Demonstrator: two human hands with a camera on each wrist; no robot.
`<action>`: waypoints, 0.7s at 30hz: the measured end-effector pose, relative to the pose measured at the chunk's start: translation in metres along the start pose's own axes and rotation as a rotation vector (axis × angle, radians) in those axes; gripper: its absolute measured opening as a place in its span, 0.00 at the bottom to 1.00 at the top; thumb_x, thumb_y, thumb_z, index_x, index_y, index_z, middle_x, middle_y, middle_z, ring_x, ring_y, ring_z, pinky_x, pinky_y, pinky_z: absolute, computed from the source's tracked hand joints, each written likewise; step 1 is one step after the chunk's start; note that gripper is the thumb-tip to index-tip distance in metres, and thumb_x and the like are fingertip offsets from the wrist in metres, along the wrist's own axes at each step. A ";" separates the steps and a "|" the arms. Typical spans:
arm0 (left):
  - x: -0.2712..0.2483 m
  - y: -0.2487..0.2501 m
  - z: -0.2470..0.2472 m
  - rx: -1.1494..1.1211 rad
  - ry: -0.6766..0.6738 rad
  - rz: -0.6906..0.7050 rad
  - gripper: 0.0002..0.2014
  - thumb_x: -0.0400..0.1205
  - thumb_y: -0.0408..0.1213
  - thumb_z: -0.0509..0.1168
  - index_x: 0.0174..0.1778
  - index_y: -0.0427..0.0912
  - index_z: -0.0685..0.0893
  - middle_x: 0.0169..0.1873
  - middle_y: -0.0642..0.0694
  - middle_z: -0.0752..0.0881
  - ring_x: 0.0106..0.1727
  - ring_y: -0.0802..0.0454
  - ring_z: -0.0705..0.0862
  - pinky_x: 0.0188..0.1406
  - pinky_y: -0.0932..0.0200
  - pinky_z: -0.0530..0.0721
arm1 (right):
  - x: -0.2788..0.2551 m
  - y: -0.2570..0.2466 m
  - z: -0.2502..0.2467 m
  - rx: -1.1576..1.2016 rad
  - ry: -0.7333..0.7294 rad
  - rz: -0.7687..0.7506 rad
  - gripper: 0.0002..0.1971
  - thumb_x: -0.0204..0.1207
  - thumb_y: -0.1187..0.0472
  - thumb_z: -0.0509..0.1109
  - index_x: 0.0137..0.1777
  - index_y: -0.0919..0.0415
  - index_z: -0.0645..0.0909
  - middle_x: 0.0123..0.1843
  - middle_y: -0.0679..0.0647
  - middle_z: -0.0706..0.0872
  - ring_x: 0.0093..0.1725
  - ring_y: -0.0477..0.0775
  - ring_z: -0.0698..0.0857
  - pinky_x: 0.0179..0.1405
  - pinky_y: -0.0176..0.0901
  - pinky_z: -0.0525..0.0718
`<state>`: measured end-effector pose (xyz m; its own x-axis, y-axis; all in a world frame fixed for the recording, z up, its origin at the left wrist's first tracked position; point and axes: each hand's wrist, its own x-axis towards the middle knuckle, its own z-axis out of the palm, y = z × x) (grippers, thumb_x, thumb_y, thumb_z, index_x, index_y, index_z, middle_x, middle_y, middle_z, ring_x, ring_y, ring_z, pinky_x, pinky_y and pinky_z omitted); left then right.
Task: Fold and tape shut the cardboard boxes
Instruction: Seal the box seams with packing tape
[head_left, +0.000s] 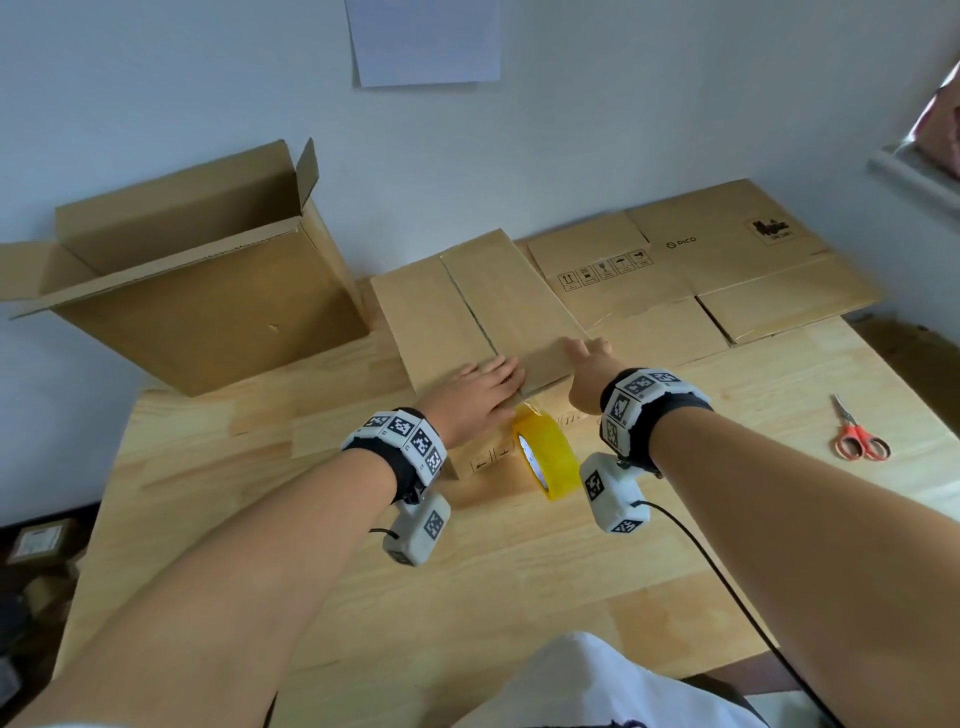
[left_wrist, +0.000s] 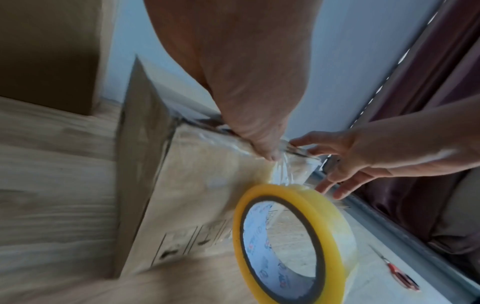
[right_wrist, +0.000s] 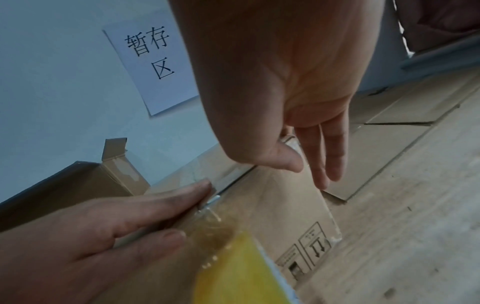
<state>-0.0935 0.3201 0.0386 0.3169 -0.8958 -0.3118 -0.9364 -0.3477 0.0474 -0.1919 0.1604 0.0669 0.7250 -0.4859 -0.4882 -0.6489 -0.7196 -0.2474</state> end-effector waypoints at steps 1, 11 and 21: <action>-0.003 -0.004 0.003 0.003 0.021 -0.019 0.27 0.90 0.45 0.45 0.84 0.46 0.46 0.84 0.50 0.46 0.84 0.53 0.44 0.82 0.53 0.45 | -0.001 0.003 0.002 0.036 0.005 -0.024 0.38 0.75 0.76 0.56 0.81 0.48 0.51 0.77 0.63 0.57 0.49 0.62 0.82 0.42 0.43 0.83; -0.012 -0.011 0.004 -0.264 0.088 -0.157 0.24 0.90 0.45 0.45 0.83 0.51 0.55 0.83 0.55 0.53 0.84 0.56 0.48 0.83 0.48 0.45 | -0.009 0.001 0.025 0.117 -0.006 -0.029 0.46 0.75 0.74 0.61 0.83 0.43 0.39 0.77 0.64 0.61 0.59 0.62 0.81 0.58 0.52 0.83; -0.005 -0.006 -0.006 -0.192 0.223 -0.187 0.22 0.88 0.49 0.52 0.78 0.49 0.69 0.79 0.54 0.66 0.80 0.54 0.64 0.77 0.53 0.63 | -0.005 0.002 0.018 0.131 -0.027 -0.044 0.45 0.75 0.76 0.56 0.83 0.40 0.40 0.71 0.64 0.70 0.48 0.58 0.82 0.34 0.41 0.82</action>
<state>-0.0888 0.3247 0.0452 0.5251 -0.8428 -0.1180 -0.8203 -0.5382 0.1936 -0.2010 0.1701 0.0542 0.7480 -0.4406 -0.4964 -0.6426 -0.6678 -0.3756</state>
